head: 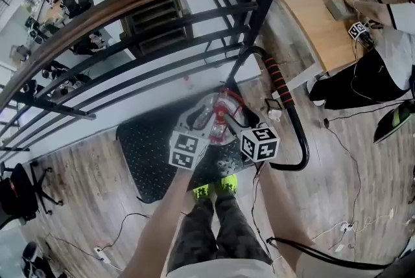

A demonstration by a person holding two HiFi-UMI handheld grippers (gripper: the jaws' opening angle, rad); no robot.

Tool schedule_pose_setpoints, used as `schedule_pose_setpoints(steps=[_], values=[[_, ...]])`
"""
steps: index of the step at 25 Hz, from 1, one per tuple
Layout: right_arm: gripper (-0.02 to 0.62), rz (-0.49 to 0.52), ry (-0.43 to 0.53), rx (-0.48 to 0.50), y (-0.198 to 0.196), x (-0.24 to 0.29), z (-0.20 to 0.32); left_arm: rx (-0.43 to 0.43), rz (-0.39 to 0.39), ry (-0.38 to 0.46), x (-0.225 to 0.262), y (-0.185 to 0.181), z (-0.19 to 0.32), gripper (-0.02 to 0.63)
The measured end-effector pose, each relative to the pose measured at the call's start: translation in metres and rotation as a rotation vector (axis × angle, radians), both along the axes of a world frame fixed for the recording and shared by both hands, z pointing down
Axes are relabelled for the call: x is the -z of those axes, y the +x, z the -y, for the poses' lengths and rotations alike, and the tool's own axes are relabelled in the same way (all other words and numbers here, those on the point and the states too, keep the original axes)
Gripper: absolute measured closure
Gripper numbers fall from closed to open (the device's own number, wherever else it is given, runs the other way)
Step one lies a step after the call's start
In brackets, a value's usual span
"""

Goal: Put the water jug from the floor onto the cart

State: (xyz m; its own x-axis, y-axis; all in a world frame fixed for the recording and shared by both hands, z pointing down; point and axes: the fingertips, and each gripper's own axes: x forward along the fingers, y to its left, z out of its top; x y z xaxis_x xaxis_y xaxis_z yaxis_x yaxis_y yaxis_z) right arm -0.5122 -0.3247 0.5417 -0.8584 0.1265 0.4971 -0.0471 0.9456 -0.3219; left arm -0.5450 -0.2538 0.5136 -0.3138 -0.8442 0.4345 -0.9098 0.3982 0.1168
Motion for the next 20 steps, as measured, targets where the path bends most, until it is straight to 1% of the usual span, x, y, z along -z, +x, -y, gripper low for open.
schedule_pose_setpoints(steps=[3,4,6,8,11,12,13,14,17,20], values=[[0.293,0.024,-0.006,0.037,0.004,0.023,-0.01,-0.023,-0.022,0.027,0.017,0.013,0.0,0.479],[0.293,0.037,-0.006,0.051,0.005,0.031,-0.012,-0.028,-0.036,0.041,0.023,0.017,-0.001,0.496],[0.295,0.055,0.006,0.078,0.007,0.045,-0.017,-0.036,-0.062,0.059,0.031,0.023,-0.002,0.571],[0.298,0.067,0.014,0.097,0.01,0.057,-0.023,-0.044,-0.069,0.062,0.038,0.029,-0.005,0.574],[0.343,0.084,0.01,0.103,0.016,0.076,-0.028,-0.061,-0.066,0.063,0.054,0.037,-0.008,0.574],[0.382,0.091,0.01,0.104,0.018,0.083,-0.029,-0.067,-0.065,0.064,0.06,0.04,-0.009,0.574],[0.445,0.098,0.014,0.107,0.02,0.09,-0.032,-0.071,-0.063,0.066,0.066,0.043,-0.01,0.574],[0.484,0.105,0.019,0.11,0.023,0.097,-0.035,-0.074,-0.062,0.069,0.073,0.046,-0.012,0.574],[0.525,0.133,0.034,0.112,0.029,0.121,-0.045,-0.086,-0.056,0.085,0.097,0.055,-0.014,0.574],[0.537,0.144,0.047,0.125,0.035,0.14,-0.049,-0.085,-0.054,0.104,0.119,0.065,-0.011,0.574]])
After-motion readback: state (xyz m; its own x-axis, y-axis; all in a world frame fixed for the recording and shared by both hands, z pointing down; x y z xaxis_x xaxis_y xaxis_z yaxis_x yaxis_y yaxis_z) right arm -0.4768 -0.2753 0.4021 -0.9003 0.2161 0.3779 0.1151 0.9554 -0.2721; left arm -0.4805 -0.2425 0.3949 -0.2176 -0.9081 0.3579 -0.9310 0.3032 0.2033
